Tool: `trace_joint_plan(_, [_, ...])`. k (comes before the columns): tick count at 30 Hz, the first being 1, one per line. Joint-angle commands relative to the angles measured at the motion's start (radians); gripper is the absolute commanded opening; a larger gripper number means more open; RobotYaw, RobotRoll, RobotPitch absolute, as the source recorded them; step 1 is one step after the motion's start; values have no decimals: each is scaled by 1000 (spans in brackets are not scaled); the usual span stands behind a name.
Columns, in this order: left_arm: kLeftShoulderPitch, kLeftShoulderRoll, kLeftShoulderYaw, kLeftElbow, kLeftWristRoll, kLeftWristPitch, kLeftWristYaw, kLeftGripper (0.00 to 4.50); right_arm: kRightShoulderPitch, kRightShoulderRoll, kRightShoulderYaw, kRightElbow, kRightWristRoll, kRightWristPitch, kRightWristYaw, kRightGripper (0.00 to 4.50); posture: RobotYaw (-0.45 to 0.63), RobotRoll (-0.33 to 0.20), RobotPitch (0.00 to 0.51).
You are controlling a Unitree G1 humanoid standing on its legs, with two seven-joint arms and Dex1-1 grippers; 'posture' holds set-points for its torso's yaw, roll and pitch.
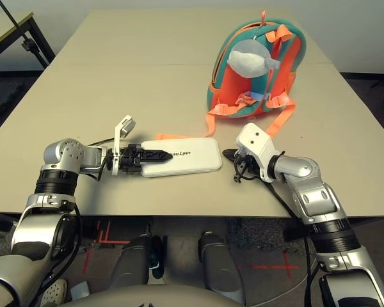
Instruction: Put the pencil case into the backpack and zip it.
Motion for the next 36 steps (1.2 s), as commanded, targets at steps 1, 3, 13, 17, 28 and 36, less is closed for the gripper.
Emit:
trace_joint_plan(1, [-7,4,-4,-24,11,0,32,1218,-1,-9,17,32,-13,-23,0,0,-184,0,126])
trace_joint_plan(3, [-17,0,8,-40,2,2,35,1218,-4,-8,18,42,-16,-31,0,0,-183,0,126])
trace_joint_plan(13, [-91,13,117,-89,-19,-59,97,1218,-16,4,-1,99,-50,-42,-67,1000,-181,0,129])
trace_joint_plan(17, [-145,40,173,-43,30,-132,189,1218,-19,8,-32,132,-55,-25,-138,2531,-174,0,129])
trace_joint_plan(28, [-183,95,215,-23,48,-219,265,1218,-111,59,-326,46,170,244,-316,4500,-177,0,129])
trace_joint_plan(36, [-181,65,200,-17,47,-235,278,1218,-222,77,-420,19,281,375,-406,4500,-198,0,123])
